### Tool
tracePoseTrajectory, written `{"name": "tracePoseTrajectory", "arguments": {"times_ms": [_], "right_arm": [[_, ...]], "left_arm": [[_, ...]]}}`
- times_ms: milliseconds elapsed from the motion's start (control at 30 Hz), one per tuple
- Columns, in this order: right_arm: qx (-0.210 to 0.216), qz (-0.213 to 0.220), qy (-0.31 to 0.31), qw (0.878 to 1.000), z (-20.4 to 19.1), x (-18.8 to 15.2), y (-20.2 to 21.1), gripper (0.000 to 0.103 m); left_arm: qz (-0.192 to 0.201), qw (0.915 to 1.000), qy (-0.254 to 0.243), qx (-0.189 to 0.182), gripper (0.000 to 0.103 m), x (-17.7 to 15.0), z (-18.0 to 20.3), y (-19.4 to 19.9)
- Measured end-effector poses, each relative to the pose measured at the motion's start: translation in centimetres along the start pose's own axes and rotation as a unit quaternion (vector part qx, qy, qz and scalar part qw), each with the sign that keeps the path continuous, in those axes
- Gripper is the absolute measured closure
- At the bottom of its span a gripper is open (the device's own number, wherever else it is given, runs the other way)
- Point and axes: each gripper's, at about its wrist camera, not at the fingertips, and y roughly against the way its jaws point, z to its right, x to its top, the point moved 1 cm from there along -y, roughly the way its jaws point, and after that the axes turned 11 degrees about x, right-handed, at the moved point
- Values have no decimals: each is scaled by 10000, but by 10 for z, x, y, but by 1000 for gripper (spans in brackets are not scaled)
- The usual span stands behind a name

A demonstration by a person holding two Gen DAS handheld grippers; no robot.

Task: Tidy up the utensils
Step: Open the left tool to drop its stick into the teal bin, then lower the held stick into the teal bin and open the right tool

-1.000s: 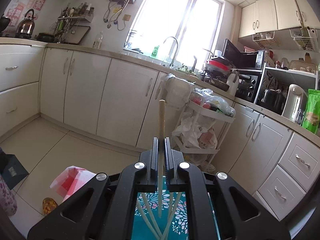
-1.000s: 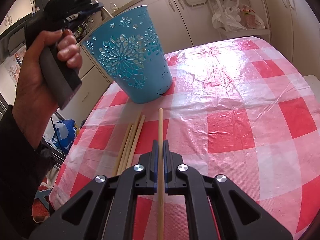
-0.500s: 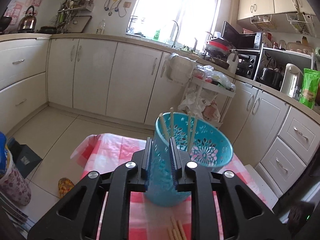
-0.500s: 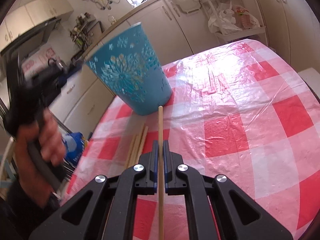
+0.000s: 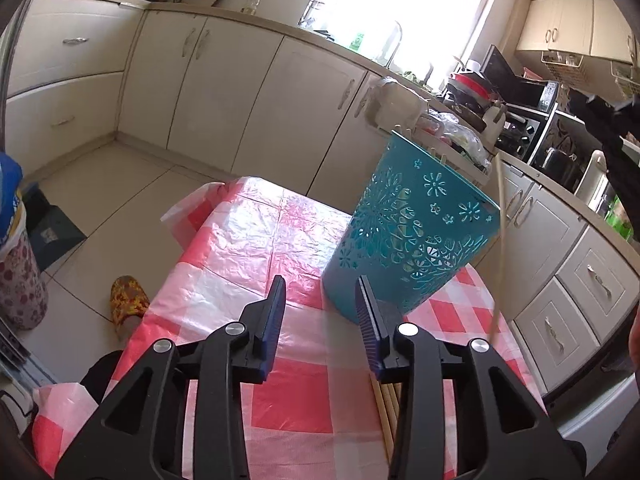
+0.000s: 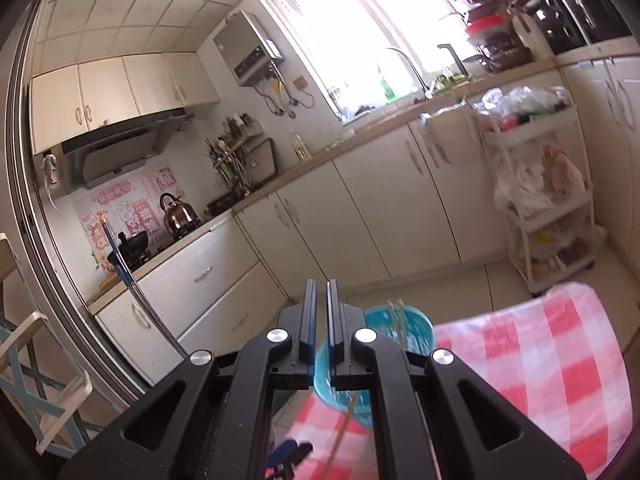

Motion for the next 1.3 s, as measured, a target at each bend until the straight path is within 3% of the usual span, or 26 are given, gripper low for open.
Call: {"name": "tracePoseTrajectory", "arguments": {"times_ms": [267,367,467,500,567,633,800,833,867,900,967,1067,1167,1300], "right_arm": [[-127,-222,-137,9996,12,8,-23,97],[-73,-958,-201,9952,11,-17,-26,97],[-86,-2082,-216,9778,7,-78,-29,93],[-118,-2496,-182,9681,4,-104,-33,89],[-201,-3248,-28,9456,-1,-156,-43,71],[-277,-3698,148,9286,-5,-191,-59,71],[-574,-3856,559,9192,-12,-221,-96,71],[-720,-3901,709,9152,-13,-225,-103,75],[-839,-3974,869,9097,-13,-230,-108,87],[-910,-4054,1012,9039,-11,-235,-110,92],[-997,-4011,1405,8997,-17,-239,-107,96],[-894,-3864,1240,9096,-17,-230,-94,97],[-500,-3293,709,9402,-20,-191,-69,97],[-113,-2082,396,9772,-30,-109,-45,97]], "left_arm": [[-245,9984,485,-174,64,3,-15,-14],[-230,9974,639,-220,64,2,-21,-14],[-32,9950,995,-122,64,6,-37,-5],[92,9935,1134,-31,64,8,-44,0],[215,9912,1299,102,63,11,-54,6],[236,9911,1297,203,61,13,-58,6],[132,9903,1369,216,61,7,-64,2],[161,9902,1369,221,60,8,-64,2],[169,9902,1367,221,59,8,-65,2],[147,9901,1379,203,59,8,-66,1],[132,9899,1398,187,59,6,-68,0],[109,9901,1390,181,58,5,-69,-2],[99,9908,1337,177,57,4,-68,-3],[42,9917,1272,183,57,3,-64,-5]]}}
